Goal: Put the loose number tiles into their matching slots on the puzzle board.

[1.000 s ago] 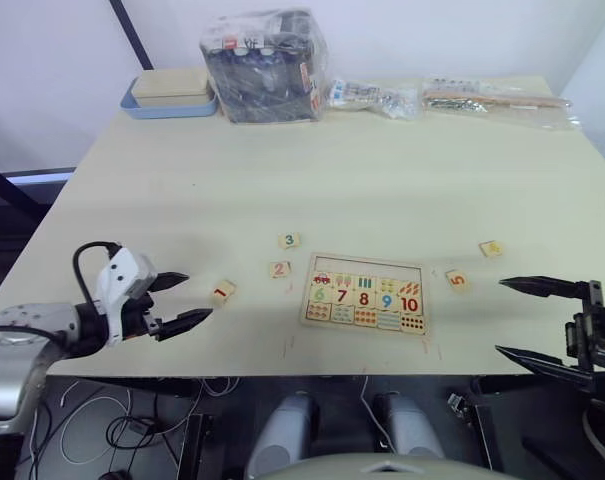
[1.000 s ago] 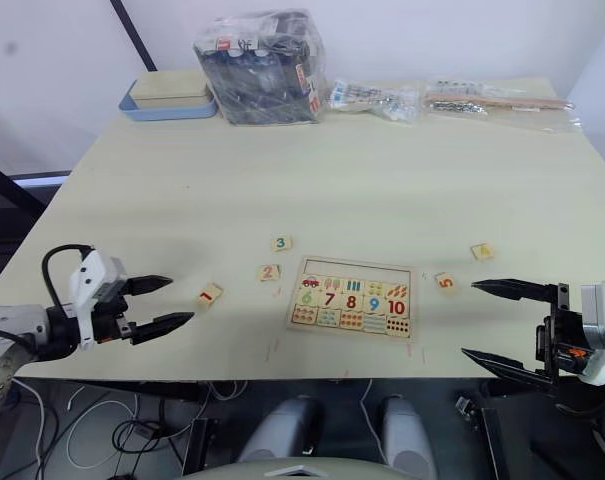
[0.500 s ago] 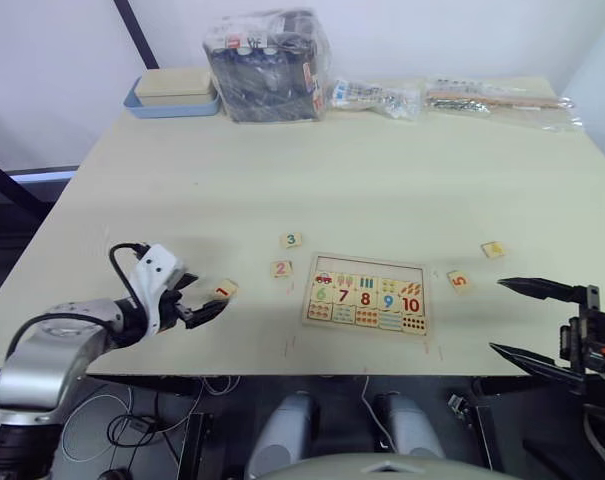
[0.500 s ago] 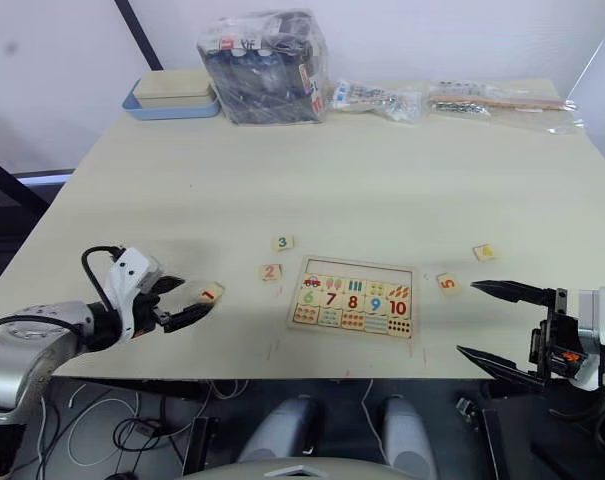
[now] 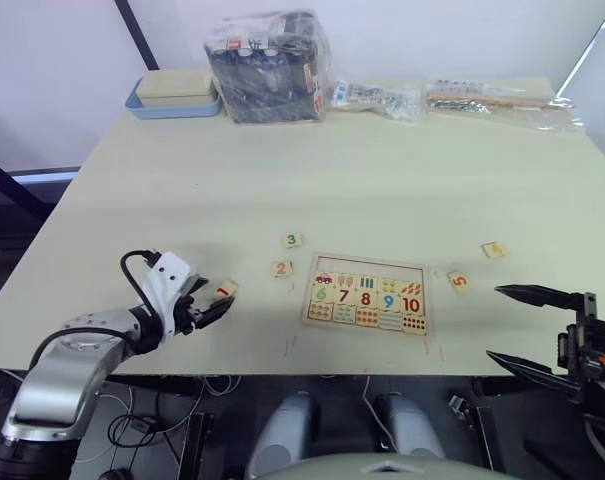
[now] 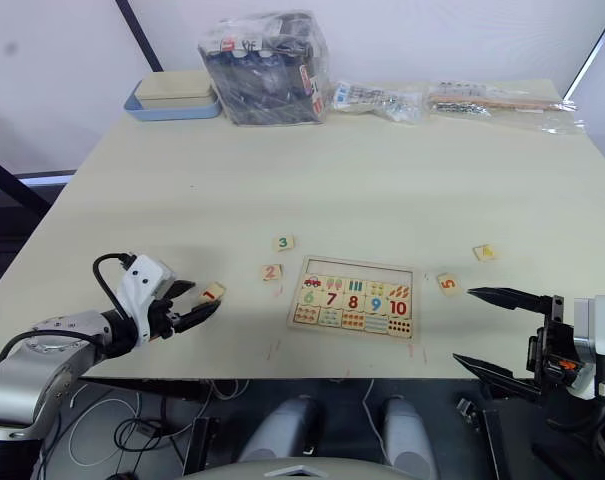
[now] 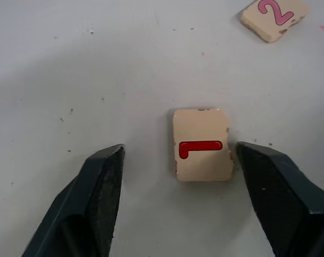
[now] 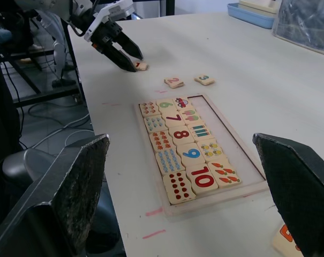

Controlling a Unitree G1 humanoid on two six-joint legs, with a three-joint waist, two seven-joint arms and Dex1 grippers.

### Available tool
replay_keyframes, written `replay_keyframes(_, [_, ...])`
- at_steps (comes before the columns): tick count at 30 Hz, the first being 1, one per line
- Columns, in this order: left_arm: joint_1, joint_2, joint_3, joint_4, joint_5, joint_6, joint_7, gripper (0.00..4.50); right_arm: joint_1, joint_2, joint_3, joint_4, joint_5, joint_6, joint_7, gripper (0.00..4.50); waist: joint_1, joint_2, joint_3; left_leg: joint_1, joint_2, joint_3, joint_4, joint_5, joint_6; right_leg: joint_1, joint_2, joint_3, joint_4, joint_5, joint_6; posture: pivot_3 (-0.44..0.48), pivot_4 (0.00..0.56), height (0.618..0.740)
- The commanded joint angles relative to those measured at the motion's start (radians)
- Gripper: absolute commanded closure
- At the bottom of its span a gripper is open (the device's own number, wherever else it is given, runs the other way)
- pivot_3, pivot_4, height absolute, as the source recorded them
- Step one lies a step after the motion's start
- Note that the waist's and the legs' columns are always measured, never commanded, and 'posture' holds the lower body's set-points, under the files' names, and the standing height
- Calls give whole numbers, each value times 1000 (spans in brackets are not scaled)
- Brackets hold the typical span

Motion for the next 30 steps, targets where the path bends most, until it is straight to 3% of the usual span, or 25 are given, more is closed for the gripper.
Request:
replay_keyframes(1, [23,-3,-6,-11,12,-3,0,1080,6,5,-12,-32,12,-15,-7,0,0,0,0,0,0,0,0,0,0,0,0,0,0,0,0,0,150,740])
replay_keyframes(5, [25,-4,-6,-10,10,-6,-1,1080,5,6,-8,-37,11,-14,-15,0,0,0,0,0,0,0,0,0,0,0,0,0,0,0,0,0,150,740])
replay_keyframes(9, [33,-2,-2,-8,9,-10,-3,2380,6,7,-6,-44,10,-12,-21,0,-1,0,0,0,0,0,0,0,0,0,0,0,0,0,0,0,150,740])
replay_keyframes(10, [35,-1,0,-7,10,-12,-6,3002,6,7,-5,-45,10,-11,-23,0,0,0,0,0,0,0,0,0,0,0,0,0,0,0,0,0,150,740])
replay_keyframes(12, [38,7,7,-6,7,-18,-17,3572,6,7,-4,-47,10,-11,-26,0,-1,0,0,0,0,0,0,0,0,0,0,0,0,0,0,0,150,740])
replay_keyframes(17, [2,49,43,5,-15,-39,-74,3569,3,9,1,-55,9,-13,-38,0,-1,0,0,0,0,0,0,0,0,0,0,0,0,0,0,0,150,740])
replay_keyframes(22, [-113,163,58,38,-82,-21,-223,3569,0,18,7,-71,10,-15,-60,0,2,-2,1,-1,0,-3,1,0,0,0,1,-4,1,0,0,0,150,740])
replay_keyframes(26, [-287,306,-40,76,-96,-31,-411,3569,7,35,-7,-94,26,-16,-83,0,1,-2,2,-1,-1,-2,1,0,0,0,4,-3,0,0,0,0,150,740])
replay_keyframes(30, [-522,367,-210,127,-57,-36,-570,3569,16,43,-24,-111,40,-17,-97,0,-2,-2,2,-1,-1,-1,0,0,0,0,6,-2,0,0,0,0,150,740])
